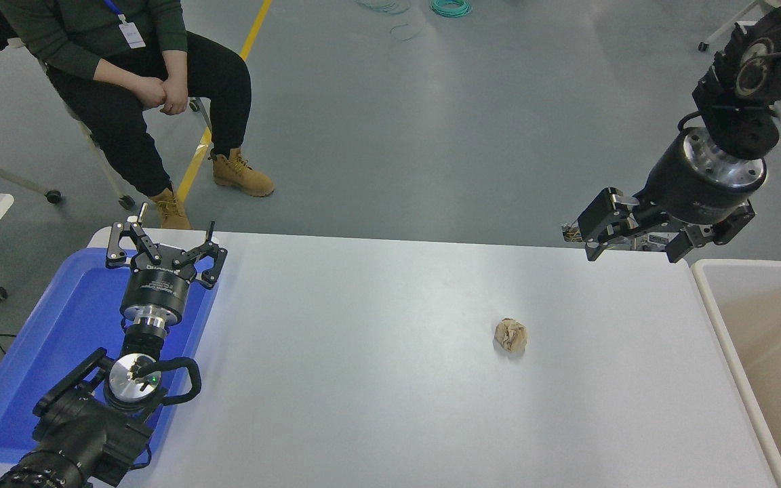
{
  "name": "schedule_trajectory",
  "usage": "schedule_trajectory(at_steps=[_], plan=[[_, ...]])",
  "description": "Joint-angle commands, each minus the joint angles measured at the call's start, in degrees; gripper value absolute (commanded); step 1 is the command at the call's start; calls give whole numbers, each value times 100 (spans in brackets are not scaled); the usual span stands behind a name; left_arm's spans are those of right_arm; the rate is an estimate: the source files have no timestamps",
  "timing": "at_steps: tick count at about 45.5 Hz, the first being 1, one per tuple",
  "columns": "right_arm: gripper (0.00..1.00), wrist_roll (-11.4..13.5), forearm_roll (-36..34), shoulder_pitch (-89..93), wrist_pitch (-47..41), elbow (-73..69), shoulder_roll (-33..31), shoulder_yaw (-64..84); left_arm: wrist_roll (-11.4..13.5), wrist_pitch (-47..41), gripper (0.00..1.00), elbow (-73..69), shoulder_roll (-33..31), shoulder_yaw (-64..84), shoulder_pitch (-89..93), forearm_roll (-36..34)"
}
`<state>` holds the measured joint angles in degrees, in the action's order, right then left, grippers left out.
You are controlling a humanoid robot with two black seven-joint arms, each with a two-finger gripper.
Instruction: Pick up paper ball place in dustbin
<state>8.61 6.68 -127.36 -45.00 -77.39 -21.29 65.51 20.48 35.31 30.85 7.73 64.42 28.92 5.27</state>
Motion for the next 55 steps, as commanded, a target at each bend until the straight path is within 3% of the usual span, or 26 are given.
schedule_trajectory(at_steps=[1, 48, 55], plan=[[100, 0, 0, 18, 0, 57, 20, -12, -1, 2, 100, 0, -8, 0, 0, 0], [100, -44, 26, 509, 0, 1005, 301, -152, -1, 2, 100, 0, 1, 0, 0, 0], [100, -44, 35, 932, 0, 1489, 626, -205, -1, 2, 100, 0, 1, 0, 0, 0]])
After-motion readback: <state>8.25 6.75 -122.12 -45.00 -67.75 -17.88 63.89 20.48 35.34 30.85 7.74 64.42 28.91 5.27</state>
